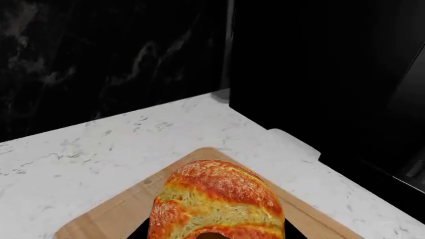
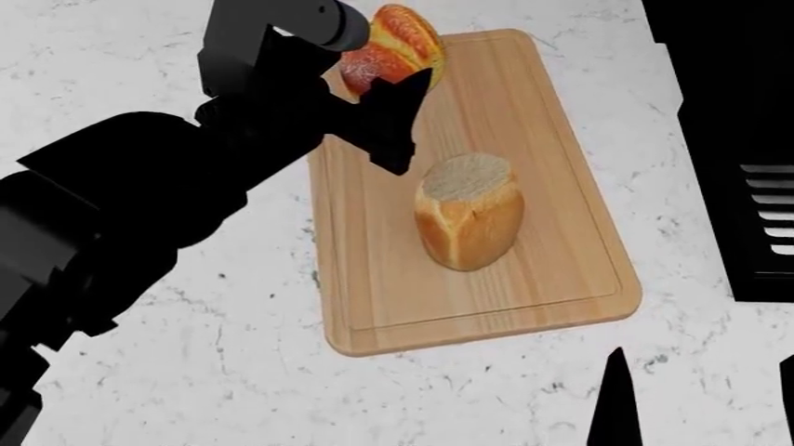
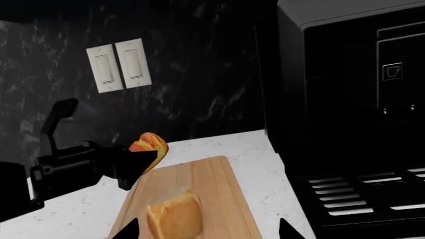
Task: Place all breads on the cutting board.
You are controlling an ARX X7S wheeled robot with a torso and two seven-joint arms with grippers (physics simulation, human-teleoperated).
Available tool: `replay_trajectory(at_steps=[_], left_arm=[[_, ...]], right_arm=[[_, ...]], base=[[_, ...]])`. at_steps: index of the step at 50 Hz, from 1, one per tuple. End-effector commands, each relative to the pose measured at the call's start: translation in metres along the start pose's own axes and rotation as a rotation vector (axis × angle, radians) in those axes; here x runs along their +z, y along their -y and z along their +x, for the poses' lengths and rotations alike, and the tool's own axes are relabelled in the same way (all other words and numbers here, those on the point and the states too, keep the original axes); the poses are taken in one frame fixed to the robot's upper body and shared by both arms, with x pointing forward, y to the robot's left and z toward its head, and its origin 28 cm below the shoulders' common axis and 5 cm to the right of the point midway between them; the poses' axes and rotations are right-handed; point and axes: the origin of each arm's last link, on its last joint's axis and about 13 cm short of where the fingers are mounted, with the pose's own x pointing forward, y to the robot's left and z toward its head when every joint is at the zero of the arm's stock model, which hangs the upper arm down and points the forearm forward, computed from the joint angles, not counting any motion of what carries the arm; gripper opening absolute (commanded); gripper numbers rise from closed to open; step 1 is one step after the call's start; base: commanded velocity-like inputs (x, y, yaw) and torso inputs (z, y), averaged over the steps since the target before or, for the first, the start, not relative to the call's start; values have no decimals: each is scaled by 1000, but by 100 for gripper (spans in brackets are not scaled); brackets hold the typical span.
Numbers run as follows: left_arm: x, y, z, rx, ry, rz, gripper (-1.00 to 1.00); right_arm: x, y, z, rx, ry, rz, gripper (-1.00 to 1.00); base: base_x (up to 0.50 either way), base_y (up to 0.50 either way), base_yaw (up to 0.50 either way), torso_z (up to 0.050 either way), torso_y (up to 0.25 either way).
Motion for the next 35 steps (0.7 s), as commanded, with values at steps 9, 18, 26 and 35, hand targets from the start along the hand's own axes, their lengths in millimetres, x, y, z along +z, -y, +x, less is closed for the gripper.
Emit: replay_trajectory(at_steps=[9, 18, 26, 35], left_arm=[[-8, -16, 11, 12, -19, -56, -100], [-22, -14, 14, -2, -60, -66, -100], [-30, -16, 14, 4, -77, -81, -100], [-37, -18, 13, 19, -99, -77, -100]], right_arm=[[0, 0, 1, 7, 22, -3, 100], [0, 0, 1, 7, 20, -1, 100], [-1, 0, 0, 6, 18, 1, 100], [-1, 1, -1, 5, 19, 2, 100]], base=[[0, 0, 0, 0, 0], [0, 0, 0, 0, 0], [0, 0, 0, 0, 0], [0, 0, 0, 0, 0]])
